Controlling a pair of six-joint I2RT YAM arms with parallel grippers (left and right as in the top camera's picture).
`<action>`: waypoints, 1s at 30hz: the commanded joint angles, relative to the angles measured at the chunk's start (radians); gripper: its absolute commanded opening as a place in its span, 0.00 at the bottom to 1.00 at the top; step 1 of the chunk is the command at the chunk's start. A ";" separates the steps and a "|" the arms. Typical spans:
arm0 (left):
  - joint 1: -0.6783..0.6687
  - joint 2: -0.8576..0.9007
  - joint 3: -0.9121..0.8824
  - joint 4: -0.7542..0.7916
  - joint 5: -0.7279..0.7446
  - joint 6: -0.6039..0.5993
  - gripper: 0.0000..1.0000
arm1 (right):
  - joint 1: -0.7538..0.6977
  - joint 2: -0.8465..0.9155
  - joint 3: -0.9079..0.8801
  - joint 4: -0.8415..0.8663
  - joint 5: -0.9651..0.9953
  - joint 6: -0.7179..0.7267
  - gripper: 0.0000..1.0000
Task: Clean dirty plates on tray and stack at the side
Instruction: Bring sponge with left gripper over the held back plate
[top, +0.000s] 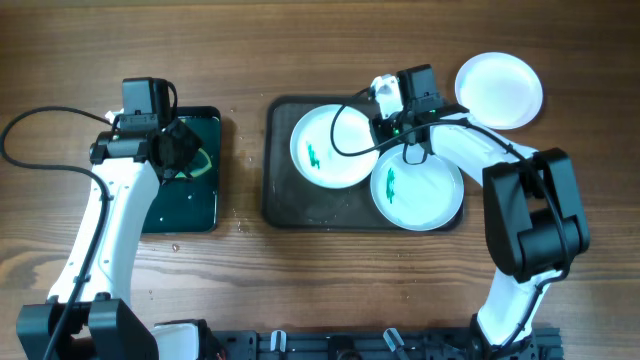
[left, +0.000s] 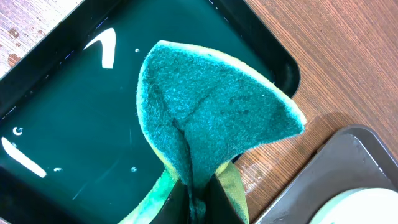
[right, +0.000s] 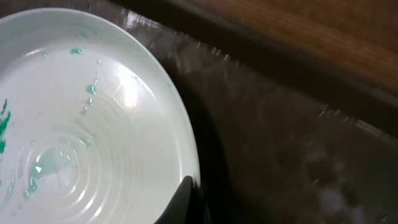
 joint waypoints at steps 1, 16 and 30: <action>0.005 0.003 0.001 0.006 0.031 0.013 0.04 | 0.047 -0.011 -0.012 -0.039 -0.005 0.004 0.27; -0.038 0.008 0.001 0.022 0.118 0.016 0.04 | 0.067 0.016 -0.012 0.081 0.044 -0.232 0.38; -0.373 0.113 0.001 0.165 0.171 -0.098 0.04 | 0.068 0.012 0.023 -0.099 0.024 0.115 0.04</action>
